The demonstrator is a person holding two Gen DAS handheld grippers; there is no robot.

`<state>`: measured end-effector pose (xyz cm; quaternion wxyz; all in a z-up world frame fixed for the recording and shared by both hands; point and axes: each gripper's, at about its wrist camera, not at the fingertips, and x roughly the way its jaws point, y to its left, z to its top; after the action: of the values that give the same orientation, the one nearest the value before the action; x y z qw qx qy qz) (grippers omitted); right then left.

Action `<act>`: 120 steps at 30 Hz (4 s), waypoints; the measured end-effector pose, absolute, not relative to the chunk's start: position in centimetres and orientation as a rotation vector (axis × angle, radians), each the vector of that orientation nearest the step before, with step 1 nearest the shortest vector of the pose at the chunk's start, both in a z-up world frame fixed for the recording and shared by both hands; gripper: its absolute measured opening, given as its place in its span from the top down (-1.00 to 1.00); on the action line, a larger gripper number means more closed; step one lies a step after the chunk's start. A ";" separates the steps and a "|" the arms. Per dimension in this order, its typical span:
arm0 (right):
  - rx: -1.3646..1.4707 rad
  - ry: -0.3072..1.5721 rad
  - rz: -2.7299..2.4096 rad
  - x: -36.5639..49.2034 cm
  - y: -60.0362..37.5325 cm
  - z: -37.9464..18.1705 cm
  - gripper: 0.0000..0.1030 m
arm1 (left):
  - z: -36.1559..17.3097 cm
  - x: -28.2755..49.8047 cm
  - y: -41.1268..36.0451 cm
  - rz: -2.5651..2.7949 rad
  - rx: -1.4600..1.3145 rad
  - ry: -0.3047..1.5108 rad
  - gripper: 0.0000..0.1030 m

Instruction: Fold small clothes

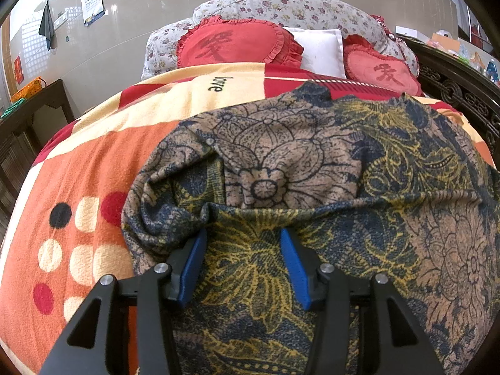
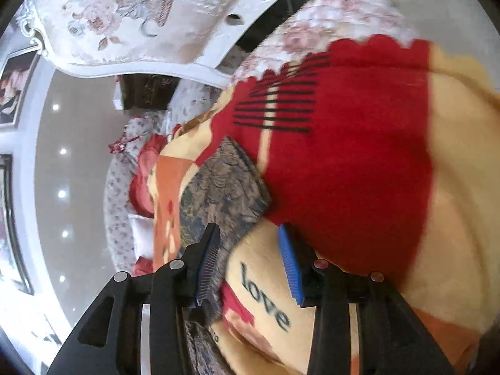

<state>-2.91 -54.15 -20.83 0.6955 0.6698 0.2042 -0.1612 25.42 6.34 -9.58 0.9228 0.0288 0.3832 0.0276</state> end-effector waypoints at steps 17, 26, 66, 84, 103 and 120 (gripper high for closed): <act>0.869 0.370 -0.098 7.4 -46.7 -0.4 0.78 | -7.1 24.6 6.4 0.025 0.100 0.775 -0.14; 0.486 0.492 0.329 15.8 -26.7 0.7 0.79 | 1.6 21.0 2.7 -0.462 -0.174 0.721 -0.73; 0.293 0.818 -0.010 9.4 -21.7 -13.0 0.55 | 9.6 19.2 8.8 -0.587 -0.222 0.749 0.94; 0.342 0.832 0.000 9.7 -22.3 -13.4 0.55 | -3.3 22.2 18.3 -0.135 -0.252 0.947 0.68; 0.419 0.724 -0.045 10.7 -26.7 -9.2 0.53 | -9.6 23.4 10.6 0.000 0.017 0.816 0.84; 0.293 1.038 -0.128 18.4 -31.6 -15.1 0.35 | -10.0 23.6 9.3 0.007 0.031 0.822 0.84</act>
<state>18.36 -31.62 -15.15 0.8562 0.1395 0.4937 -0.0609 23.64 9.30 -9.95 0.9165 0.0149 0.3997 0.0033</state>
